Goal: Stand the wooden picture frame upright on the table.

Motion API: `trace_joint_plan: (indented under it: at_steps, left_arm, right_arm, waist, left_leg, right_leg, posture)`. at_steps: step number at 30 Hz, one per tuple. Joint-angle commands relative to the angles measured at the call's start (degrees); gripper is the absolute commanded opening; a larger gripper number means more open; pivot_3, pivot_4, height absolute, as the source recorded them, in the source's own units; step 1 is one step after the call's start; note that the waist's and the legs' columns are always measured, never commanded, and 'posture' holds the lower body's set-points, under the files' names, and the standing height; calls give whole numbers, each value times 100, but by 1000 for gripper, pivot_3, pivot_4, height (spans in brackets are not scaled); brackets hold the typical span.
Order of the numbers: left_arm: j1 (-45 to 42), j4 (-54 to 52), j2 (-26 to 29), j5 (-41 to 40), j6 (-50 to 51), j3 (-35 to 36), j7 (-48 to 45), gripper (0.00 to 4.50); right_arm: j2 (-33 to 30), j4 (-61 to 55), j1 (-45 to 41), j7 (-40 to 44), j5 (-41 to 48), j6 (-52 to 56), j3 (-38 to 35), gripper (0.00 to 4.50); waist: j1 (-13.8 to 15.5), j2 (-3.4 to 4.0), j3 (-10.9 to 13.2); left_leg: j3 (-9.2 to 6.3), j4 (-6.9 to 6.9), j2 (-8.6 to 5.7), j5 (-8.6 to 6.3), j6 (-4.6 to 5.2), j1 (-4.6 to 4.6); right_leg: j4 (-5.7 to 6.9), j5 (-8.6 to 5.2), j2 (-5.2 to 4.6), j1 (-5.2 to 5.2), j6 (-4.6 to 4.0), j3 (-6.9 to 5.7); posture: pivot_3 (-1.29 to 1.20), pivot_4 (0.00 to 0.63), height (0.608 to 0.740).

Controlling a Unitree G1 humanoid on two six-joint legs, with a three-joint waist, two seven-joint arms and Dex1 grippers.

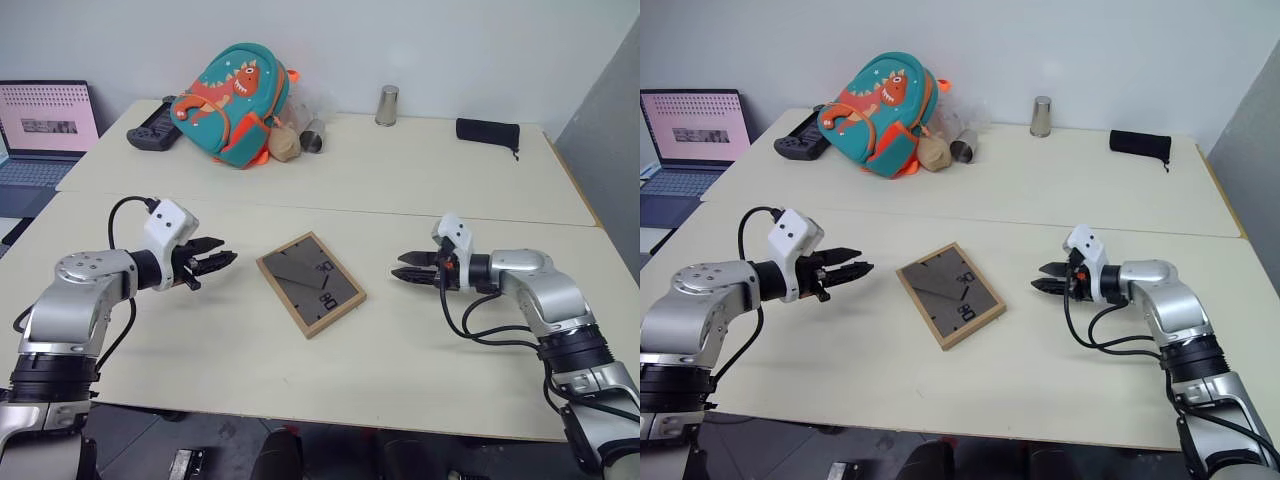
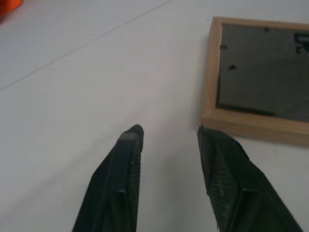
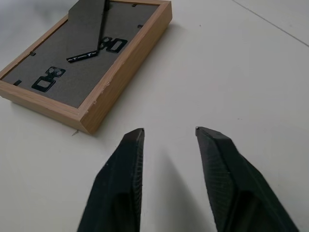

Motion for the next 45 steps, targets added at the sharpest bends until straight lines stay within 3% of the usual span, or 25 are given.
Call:
trace_joint_plan:
  at_steps: [1, 4, 5, 23, 31, 39, 45]
  left_arm:
    - [16, -10, -44, 162, -241, -53, 12, 934]
    - [10, -15, -158, 192, -248, -116, 12, 261]
    - [-12, -8, -213, 210, -258, -148, 18, 22]
    - [-994, 1153, -1412, 840, -729, -816, 384, 22]
    - [-1401, 1697, -1648, 1049, -1044, -911, 352, 22]
    - [-1513, 1898, -1464, 1240, -1218, -964, 134, 22]
    - [-861, 1009, -914, 928, -652, -835, -485, 22]
  right_arm:
    - [138, -90, -52, -81, -79, -173, 38, 789]
    - [278, -74, -50, -152, -136, -205, 126, 53]
    - [341, -64, -54, -179, -146, -201, 158, 0]
    - [605, -1055, 321, 139, -65, 243, 756, 0]
    - [589, -1318, 375, 220, 24, 412, 828, 0]
    - [680, -1141, 327, 29, -44, 331, 762, 0]
    - [964, -605, 79, -693, -281, 88, 524, 0]
  waist:
    - [0, 0, 0]
    - [0, 0, 0]
    - [0, 0, 0]
    - [33, -1, -1]
    - [22, -1, -1]
    - [20, -1, -1]
    - [-43, -1, -1]
  left_leg:
    - [0, 0, 0, 0, 0, 0]
    - [0, 1, 0, 0, 0, 0]
    - [0, 1, -1, 0, 0, 0]
    - [-7, 5, -3, 0, 0, 0]
    - [-8, 5, -2, 1, 0, 0]
    - [-9, 5, -4, 1, 0, 0]
    - [-7, 4, 1, 1, 0, 3]
  right_leg:
    - [0, 0, 0, 0, 0, 0]
    - [2, 0, 0, 0, 0, 0]
    - [2, 0, 0, 0, 0, 1]
    - [5, 0, 0, 2, 0, -6]
    - [5, 0, 0, 3, 0, -8]
    - [5, 0, 0, 4, 0, -9]
    - [10, 0, 2, 3, 0, -6]
  posture:
    - [0, 150, 740]
    - [0, 150, 740]
    - [0, 150, 740]
    - [0, 150, 740]
    - [0, 150, 740]
    - [0, 150, 740]
    - [0, 150, 740]
